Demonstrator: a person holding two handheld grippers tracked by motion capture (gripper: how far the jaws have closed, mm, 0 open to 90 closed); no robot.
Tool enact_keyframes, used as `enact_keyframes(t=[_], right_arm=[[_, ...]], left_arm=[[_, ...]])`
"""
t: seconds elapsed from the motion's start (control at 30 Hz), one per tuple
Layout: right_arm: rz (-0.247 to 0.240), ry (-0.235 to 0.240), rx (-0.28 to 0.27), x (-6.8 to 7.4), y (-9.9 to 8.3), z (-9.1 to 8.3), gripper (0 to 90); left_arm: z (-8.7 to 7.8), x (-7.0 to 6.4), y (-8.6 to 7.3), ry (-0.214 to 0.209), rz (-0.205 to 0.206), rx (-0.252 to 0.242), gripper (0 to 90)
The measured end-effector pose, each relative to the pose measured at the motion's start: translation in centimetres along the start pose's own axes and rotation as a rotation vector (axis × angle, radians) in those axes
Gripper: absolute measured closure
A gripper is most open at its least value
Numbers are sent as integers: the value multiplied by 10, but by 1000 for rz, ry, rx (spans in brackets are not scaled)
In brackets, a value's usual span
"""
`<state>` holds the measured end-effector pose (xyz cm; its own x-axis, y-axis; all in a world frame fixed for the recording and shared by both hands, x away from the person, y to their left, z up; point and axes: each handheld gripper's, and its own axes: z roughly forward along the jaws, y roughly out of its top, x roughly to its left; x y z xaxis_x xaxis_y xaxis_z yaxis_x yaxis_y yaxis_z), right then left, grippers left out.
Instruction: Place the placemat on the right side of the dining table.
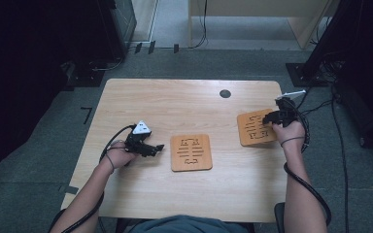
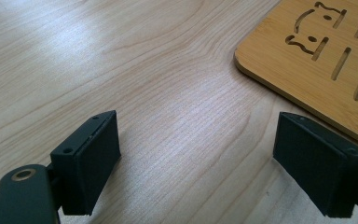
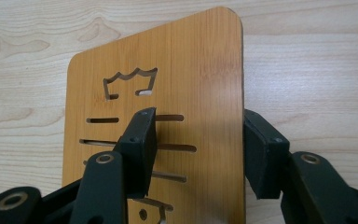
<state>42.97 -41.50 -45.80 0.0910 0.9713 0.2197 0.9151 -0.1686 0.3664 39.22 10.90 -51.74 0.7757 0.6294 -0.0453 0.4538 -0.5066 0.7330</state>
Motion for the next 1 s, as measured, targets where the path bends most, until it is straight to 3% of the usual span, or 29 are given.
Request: enact_keyframes(t=[0.23,0.4,1.0], right_arm=[[7,14,7,-1,0,3,506],[-19,-31,16,-1,-1,8,501],[-28,-21,28,-3,-4,18,489]], left_arm=[[0,0,0,-1,-2,-1,137],[0,0,0,1,0,0,137],[0,0,0,0,1,0,137]])
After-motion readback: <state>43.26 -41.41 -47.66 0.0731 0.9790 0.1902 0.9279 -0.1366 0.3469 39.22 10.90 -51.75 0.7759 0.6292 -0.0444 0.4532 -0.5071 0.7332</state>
